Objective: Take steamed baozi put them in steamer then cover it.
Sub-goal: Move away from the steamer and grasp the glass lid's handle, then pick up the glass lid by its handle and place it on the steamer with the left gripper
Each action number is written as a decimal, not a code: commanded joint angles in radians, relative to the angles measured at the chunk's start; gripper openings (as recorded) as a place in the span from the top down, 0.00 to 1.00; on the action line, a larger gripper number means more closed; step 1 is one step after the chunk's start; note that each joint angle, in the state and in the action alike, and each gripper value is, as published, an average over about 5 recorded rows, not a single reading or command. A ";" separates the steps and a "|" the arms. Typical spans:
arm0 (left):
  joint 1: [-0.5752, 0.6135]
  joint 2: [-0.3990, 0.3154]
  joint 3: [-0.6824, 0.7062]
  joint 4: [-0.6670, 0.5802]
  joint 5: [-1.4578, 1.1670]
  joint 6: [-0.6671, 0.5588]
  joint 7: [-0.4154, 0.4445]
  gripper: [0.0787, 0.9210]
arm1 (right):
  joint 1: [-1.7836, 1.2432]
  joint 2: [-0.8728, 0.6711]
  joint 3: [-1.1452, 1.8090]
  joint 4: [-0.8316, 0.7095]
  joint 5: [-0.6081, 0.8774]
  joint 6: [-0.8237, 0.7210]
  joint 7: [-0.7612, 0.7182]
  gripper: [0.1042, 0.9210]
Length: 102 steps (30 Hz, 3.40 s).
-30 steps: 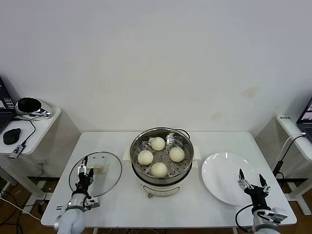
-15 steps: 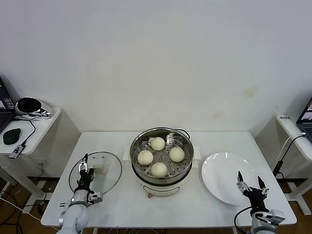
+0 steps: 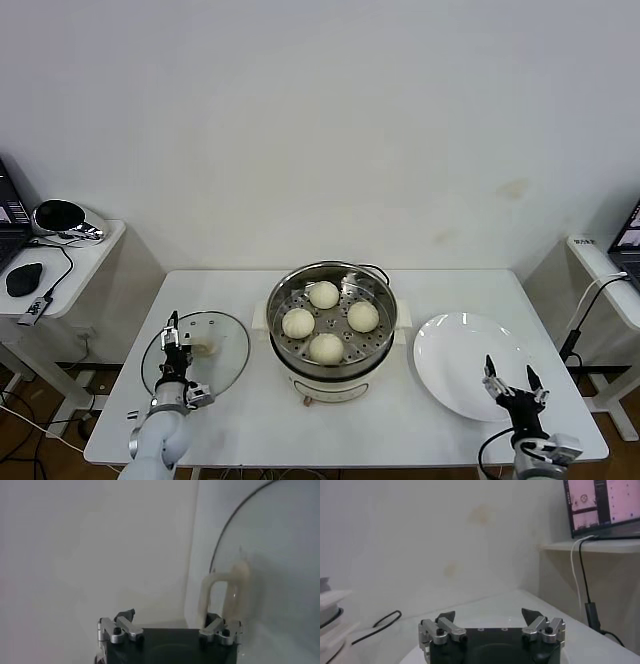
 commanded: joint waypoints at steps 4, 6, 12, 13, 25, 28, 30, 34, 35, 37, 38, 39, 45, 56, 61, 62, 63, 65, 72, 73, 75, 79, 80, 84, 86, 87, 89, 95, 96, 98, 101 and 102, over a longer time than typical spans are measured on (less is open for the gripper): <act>-0.018 0.006 0.001 0.074 -0.018 0.014 -0.033 0.12 | -0.004 -0.006 0.008 0.008 0.000 -0.008 0.003 0.12; -0.022 0.009 0.002 0.087 -0.025 0.010 -0.046 0.12 | -0.007 -0.006 0.009 0.009 0.000 -0.007 0.005 0.12; -0.026 0.013 0.006 0.102 -0.034 -0.006 -0.059 0.31 | -0.012 -0.003 0.013 0.014 0.000 -0.004 0.005 0.12; -0.025 0.013 0.006 0.103 -0.034 -0.008 -0.059 0.34 | -0.013 -0.003 0.013 0.015 0.000 -0.004 0.005 0.12; -0.011 0.020 -0.001 0.081 -0.030 -0.009 -0.093 0.75 | -0.005 -0.004 0.030 0.020 0.017 -0.003 0.002 0.12; 0.004 0.020 -0.003 0.049 -0.045 0.017 -0.094 0.85 | -0.002 -0.005 0.038 0.027 0.025 -0.005 0.000 0.12; 0.022 0.020 -0.005 0.004 -0.070 0.055 -0.084 0.90 | 0.001 -0.004 0.047 0.033 0.032 -0.009 -0.001 0.12; 0.072 0.028 -0.005 -0.135 -0.150 0.167 -0.010 0.92 | 0.006 -0.002 0.060 0.048 0.040 -0.035 0.005 0.12; 0.087 0.032 -0.005 -0.175 -0.159 0.190 0.013 0.92 | 0.008 0.000 0.062 0.052 0.038 -0.046 0.009 0.12; 0.114 0.042 -0.003 -0.256 -0.157 0.235 0.039 0.92 | 0.012 0.002 0.066 0.056 0.035 -0.066 0.017 0.12; 0.126 0.050 0.002 -0.288 -0.152 0.256 0.036 0.92 | 0.015 0.002 0.068 0.058 0.035 -0.073 0.020 0.12; 0.137 0.058 0.008 -0.320 -0.149 0.281 0.029 0.92 | 0.017 0.001 0.069 0.058 0.035 -0.077 0.021 0.12; 0.177 0.096 0.078 -0.514 -0.092 0.522 0.107 0.92 | 0.038 0.003 0.079 0.058 0.030 -0.127 0.029 0.12; 0.084 -0.010 0.202 -0.735 0.163 0.644 0.407 0.92 | 0.024 0.007 0.105 0.090 -0.056 -0.181 0.014 0.12; 0.050 -0.080 0.295 -0.760 0.243 0.641 0.470 0.92 | 0.022 0.018 0.107 0.084 -0.080 -0.177 0.012 0.12; 0.039 -0.091 0.312 -0.749 0.252 0.641 0.473 0.92 | 0.023 0.020 0.107 0.081 -0.086 -0.175 0.012 0.12; 0.027 -0.101 0.328 -0.734 0.260 0.640 0.474 0.92 | 0.024 0.022 0.106 0.078 -0.092 -0.173 0.012 0.12; 0.001 -0.119 0.359 -0.702 0.275 0.639 0.473 0.92 | 0.025 0.026 0.106 0.073 -0.105 -0.168 0.012 0.12; -0.045 -0.197 0.468 -0.709 0.374 0.635 0.521 0.92 | 0.022 0.055 0.111 0.061 -0.139 -0.150 0.014 0.12; -0.050 -0.207 0.489 -0.701 0.383 0.636 0.528 0.92 | 0.022 0.057 0.111 0.057 -0.142 -0.148 0.014 0.12; -0.064 -0.228 0.532 -0.659 0.393 0.640 0.523 0.92 | 0.022 0.060 0.110 0.048 -0.148 -0.144 0.015 0.12; -0.103 -0.260 0.598 -0.548 0.388 0.649 0.493 0.92 | 0.026 0.066 0.107 0.031 -0.157 -0.138 0.015 0.12; -0.116 -0.262 0.615 -0.525 0.380 0.650 0.486 0.92 | 0.028 0.068 0.106 0.026 -0.160 -0.137 0.015 0.12; -0.148 -0.256 0.684 -0.451 0.332 0.652 0.434 0.92 | 0.036 0.075 0.104 0.010 -0.171 -0.133 0.016 0.12; -0.149 -0.253 0.714 -0.432 0.313 0.652 0.416 0.92 | 0.040 0.080 0.104 0.006 -0.176 -0.133 0.016 0.12; -0.150 -0.253 0.725 -0.425 0.306 0.652 0.410 0.92 | 0.041 0.082 0.104 0.004 -0.178 -0.134 0.017 0.12; -0.158 -0.257 0.739 -0.411 0.292 0.652 0.408 0.92 | 0.043 0.084 0.104 0.001 -0.182 -0.134 0.017 0.12; -0.192 -0.262 0.738 -0.376 0.277 0.653 0.408 0.92 | 0.041 0.086 0.104 -0.003 -0.188 -0.133 0.017 0.12; -0.192 -0.262 0.737 -0.376 0.278 0.653 0.412 0.92 | 0.041 0.087 0.104 -0.003 -0.189 -0.133 0.017 0.12; -0.192 -0.263 0.734 -0.377 0.287 0.653 0.425 0.92 | 0.040 0.089 0.104 -0.004 -0.190 -0.133 0.017 0.12; -0.187 -0.263 0.729 -0.377 0.308 0.653 0.441 0.92 | 0.040 0.092 0.104 -0.003 -0.192 -0.133 0.017 0.12; -0.184 -0.263 0.727 -0.377 0.313 0.653 0.445 0.92 | 0.040 0.092 0.104 -0.002 -0.192 -0.133 0.017 0.12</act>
